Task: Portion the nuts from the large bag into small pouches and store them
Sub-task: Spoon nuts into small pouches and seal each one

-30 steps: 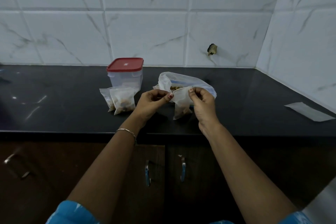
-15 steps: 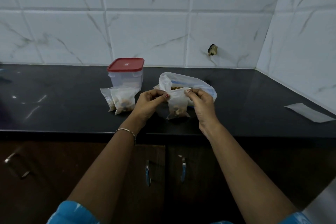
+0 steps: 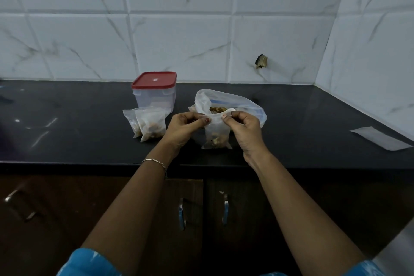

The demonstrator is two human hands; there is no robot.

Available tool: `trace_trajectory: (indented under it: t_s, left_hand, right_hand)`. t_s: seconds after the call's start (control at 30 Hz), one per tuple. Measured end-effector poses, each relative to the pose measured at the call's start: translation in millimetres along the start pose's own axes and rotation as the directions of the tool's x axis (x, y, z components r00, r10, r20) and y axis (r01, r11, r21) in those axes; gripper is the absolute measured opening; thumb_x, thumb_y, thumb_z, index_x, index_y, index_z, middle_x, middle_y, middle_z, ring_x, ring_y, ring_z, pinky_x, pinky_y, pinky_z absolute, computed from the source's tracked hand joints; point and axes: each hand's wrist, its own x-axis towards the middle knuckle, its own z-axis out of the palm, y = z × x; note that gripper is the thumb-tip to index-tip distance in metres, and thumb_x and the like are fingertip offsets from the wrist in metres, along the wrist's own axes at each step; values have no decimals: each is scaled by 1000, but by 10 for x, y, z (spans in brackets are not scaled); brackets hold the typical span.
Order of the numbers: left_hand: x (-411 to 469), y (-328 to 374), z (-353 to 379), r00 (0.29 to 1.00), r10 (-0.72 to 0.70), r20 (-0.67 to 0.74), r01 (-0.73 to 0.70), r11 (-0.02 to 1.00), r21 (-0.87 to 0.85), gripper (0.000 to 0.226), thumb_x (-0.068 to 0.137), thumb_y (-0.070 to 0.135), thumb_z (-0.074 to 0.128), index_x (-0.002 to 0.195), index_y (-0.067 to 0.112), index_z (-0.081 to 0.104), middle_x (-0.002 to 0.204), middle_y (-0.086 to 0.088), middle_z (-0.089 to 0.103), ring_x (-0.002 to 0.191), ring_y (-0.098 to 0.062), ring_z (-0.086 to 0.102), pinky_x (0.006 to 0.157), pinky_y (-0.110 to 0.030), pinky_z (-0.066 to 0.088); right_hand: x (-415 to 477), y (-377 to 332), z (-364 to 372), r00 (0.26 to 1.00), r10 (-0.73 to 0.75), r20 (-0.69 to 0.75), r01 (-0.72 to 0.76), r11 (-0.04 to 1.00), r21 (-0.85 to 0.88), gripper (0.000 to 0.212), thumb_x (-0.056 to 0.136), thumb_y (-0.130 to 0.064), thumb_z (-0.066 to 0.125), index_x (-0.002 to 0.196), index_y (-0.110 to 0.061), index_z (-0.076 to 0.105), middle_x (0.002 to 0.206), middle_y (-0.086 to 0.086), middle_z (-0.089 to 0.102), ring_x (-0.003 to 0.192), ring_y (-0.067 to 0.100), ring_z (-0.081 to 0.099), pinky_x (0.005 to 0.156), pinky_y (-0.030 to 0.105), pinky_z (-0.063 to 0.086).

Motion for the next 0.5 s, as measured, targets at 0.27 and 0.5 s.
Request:
trace_trajectory:
  t_s: [0.27, 0.5]
  left_hand:
    - [15, -43, -13, 999, 26, 21, -27, 997, 75, 19, 83, 10, 72, 95, -5, 70, 94, -10, 73, 90, -14, 68, 75, -19, 55]
    - [-22, -6, 17, 998, 22, 61, -24, 999, 45, 6, 84, 10, 71, 89, 7, 72, 86, 2, 74, 84, -7, 70, 69, -17, 53]
  right_hand:
    - [-27, -16, 26, 997, 16, 81, -8, 995, -95, 1, 86, -11, 71, 85, -12, 71, 84, -5, 70, 79, -4, 66, 63, 10, 50]
    - [-18, 9, 33, 995, -1, 96, 9, 996, -91, 5, 85, -11, 72, 83, -16, 72, 83, -7, 71, 83, 0, 67, 70, 14, 53]
